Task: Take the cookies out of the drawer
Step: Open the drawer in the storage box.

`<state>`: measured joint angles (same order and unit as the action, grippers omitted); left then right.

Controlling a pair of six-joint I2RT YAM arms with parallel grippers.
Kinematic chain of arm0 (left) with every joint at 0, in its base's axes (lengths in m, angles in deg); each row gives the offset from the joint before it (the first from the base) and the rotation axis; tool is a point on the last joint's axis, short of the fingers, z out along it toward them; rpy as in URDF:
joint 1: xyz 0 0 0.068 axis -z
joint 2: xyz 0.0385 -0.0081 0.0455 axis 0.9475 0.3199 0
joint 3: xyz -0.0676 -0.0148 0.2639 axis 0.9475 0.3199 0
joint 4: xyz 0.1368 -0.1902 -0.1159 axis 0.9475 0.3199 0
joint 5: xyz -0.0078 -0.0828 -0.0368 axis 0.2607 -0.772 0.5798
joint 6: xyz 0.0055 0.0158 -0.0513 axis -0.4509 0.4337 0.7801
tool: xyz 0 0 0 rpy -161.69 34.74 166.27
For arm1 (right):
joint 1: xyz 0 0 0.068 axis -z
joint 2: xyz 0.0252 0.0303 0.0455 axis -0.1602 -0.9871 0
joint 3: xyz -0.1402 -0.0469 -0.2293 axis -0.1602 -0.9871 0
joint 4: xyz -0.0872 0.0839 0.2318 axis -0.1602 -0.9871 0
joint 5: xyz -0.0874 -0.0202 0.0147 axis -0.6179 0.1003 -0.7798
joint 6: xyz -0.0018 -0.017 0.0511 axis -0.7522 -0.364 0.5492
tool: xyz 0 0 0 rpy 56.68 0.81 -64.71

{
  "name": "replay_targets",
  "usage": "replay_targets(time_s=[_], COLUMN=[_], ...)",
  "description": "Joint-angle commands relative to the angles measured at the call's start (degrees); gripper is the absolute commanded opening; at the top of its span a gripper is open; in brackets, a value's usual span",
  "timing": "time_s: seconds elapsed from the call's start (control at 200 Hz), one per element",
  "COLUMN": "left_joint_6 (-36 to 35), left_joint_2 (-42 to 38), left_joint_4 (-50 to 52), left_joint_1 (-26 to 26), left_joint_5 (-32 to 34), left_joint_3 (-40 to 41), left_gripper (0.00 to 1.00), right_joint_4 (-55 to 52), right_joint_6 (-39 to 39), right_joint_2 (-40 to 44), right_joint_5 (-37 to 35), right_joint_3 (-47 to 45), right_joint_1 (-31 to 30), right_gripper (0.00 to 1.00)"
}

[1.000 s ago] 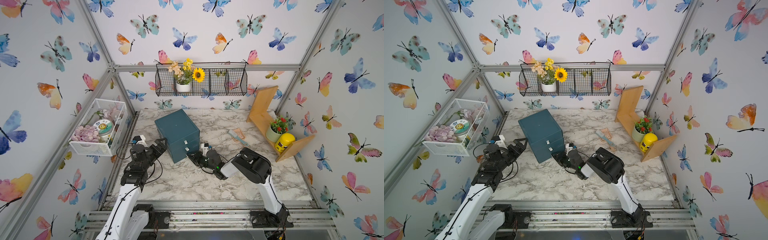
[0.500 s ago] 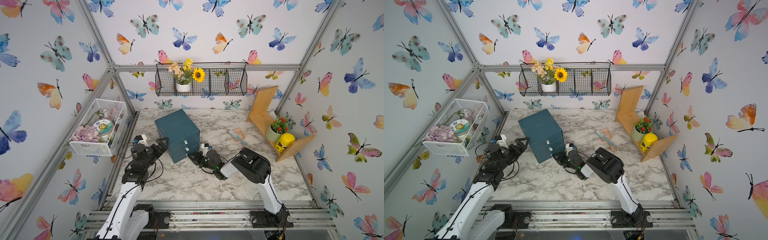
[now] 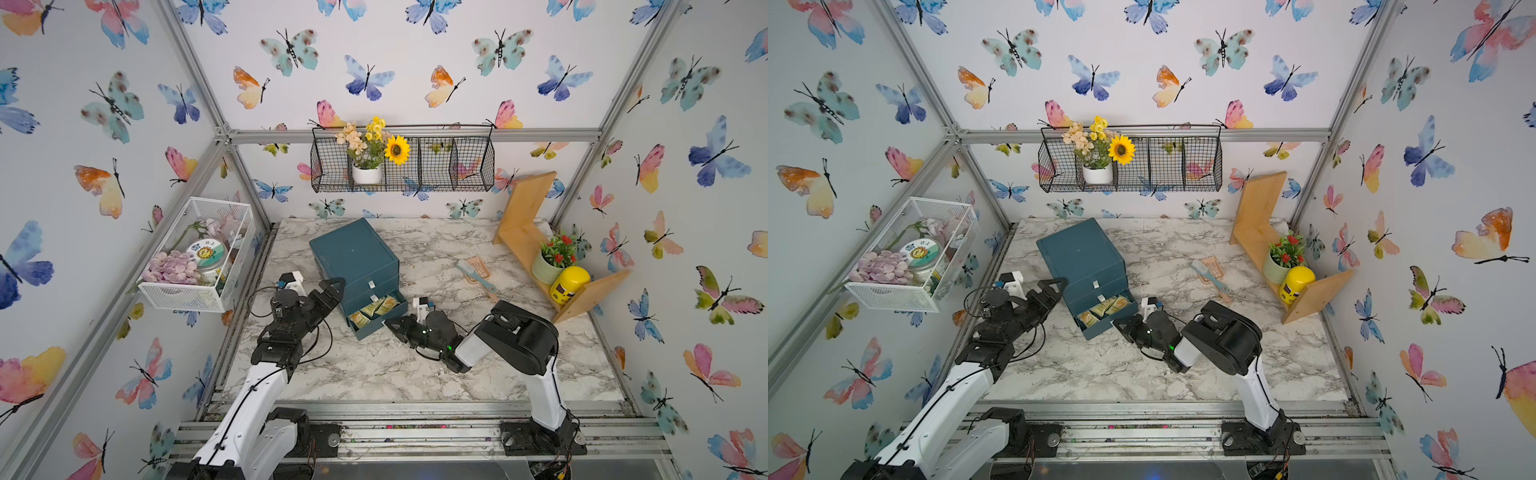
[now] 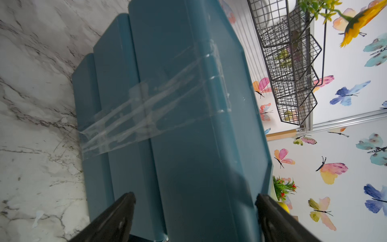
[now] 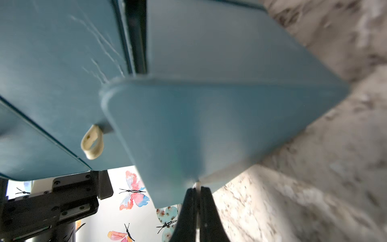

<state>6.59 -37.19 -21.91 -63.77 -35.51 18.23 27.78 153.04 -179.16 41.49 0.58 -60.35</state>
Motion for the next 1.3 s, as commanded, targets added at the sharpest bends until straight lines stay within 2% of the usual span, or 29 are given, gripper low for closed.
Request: replay_targets(time_s=[0.0,0.3,0.796,1.296], left_joint_6=[0.83,1.98,2.68,3.13], left_joint_2=[0.70,3.43,3.86,4.57], left_joint_4=[-2.58,-5.62,-6.56,-7.57], left_joint_1=[1.30,4.24,5.34,5.70], left_joint_5=[1.76,3.18,4.15,4.37], left_joint_3=[0.56,0.67,1.55,1.82], left_gripper=[0.94,0.94,0.95,0.95], right_joint_4=[1.83,0.19,-3.08,-8.11], right_joint_6=[0.63,0.89,1.68,1.89], right_joint_2=[2.84,8.23,14.87,18.66], right_joint_5=[-2.01,-2.88,-4.57,-5.00], right_joint_3=[-2.86,-8.93,-17.64,-19.01], right_joint_1=[-0.31,-0.80,-1.68,-2.69], right_gripper=[0.03,0.03,0.03,0.06])
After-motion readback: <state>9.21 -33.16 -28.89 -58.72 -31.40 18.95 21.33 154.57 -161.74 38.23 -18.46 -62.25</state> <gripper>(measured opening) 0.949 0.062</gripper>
